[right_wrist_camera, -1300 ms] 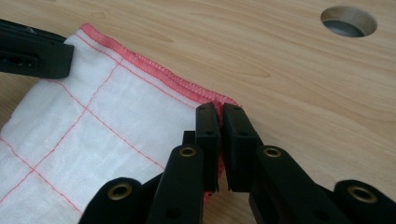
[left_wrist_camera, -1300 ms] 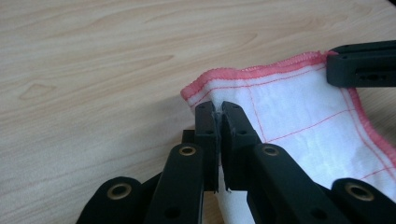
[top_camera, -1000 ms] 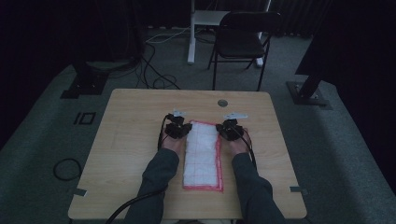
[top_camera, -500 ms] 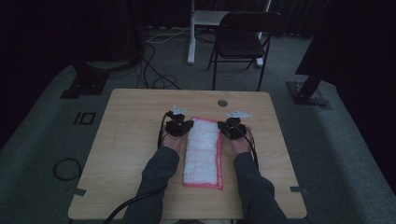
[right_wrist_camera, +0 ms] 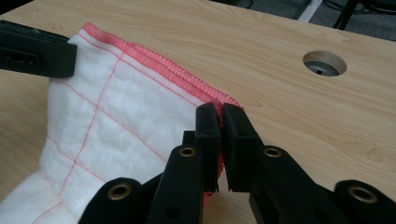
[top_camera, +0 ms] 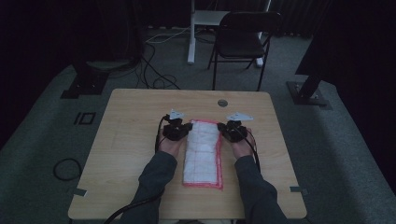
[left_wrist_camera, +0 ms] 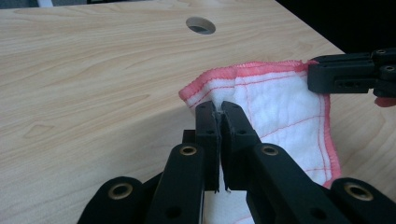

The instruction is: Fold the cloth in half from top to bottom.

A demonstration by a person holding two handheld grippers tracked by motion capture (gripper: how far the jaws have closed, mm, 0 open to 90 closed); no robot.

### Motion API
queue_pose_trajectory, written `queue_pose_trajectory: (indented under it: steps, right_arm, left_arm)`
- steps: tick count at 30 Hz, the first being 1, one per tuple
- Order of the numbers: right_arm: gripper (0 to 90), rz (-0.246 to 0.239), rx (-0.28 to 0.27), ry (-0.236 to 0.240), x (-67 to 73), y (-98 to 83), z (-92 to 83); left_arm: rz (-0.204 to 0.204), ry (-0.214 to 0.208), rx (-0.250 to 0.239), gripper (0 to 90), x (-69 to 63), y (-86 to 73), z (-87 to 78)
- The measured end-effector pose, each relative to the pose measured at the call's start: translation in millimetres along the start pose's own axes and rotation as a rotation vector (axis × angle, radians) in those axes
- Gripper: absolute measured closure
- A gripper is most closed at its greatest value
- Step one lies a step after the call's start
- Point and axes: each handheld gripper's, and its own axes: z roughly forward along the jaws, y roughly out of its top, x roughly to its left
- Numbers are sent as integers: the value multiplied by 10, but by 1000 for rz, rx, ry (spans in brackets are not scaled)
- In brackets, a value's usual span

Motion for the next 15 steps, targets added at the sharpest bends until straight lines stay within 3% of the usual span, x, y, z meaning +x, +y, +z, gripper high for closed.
queue_pose_trajectory:
  steps: [15]
  right_arm:
    - [860, -60, -26, 30, 123, -50, -212]
  left_arm:
    - [13, -23, -27, 873, -83, -133, -207]
